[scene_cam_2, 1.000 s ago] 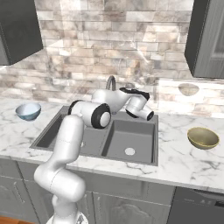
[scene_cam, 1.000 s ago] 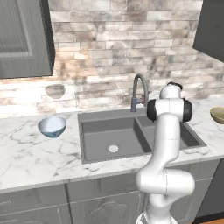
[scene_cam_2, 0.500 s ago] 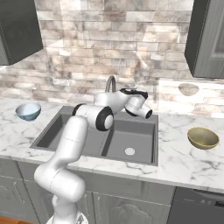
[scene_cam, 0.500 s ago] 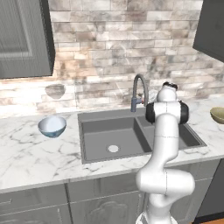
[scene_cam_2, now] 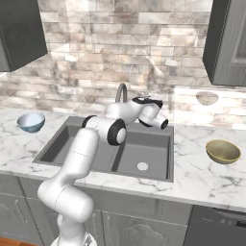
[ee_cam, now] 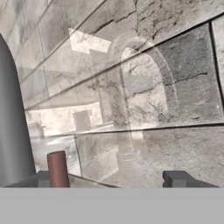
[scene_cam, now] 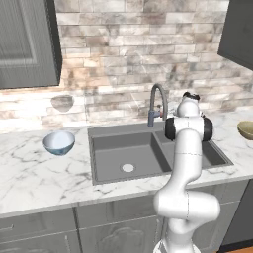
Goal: Rinse each bowl for a few seconds and place them down in the sink or on the counter.
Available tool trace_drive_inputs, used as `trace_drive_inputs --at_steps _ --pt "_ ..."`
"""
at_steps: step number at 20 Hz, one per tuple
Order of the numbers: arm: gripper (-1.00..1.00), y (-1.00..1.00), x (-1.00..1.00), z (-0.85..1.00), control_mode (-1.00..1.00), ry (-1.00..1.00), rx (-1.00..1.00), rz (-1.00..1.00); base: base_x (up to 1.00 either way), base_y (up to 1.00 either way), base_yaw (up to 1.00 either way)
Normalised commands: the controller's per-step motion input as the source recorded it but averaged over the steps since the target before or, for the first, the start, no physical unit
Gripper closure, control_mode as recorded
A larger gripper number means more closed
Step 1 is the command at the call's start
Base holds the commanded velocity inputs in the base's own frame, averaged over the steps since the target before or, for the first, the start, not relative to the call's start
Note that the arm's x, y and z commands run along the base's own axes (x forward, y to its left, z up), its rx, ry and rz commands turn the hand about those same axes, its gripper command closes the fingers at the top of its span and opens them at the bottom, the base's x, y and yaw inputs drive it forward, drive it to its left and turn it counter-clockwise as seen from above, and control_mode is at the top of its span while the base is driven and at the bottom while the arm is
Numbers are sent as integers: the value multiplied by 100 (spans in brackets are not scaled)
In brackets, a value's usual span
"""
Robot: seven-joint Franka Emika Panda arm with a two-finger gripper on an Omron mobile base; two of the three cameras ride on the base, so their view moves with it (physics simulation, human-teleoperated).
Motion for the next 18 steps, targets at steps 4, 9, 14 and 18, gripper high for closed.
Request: trace_drive_inputs --at_steps 4,9,14,18 --pt "100 -15 29 -13 -100 7 4 0 0 0 0" --pt "100 -14 20 -11 -100 4 3 0 0 0 0" --pt "100 -23 7 -11 -100 3 3 -3 0 0 0" --pt "100 -33 2 -11 -100 4 5 -3 0 0 0"
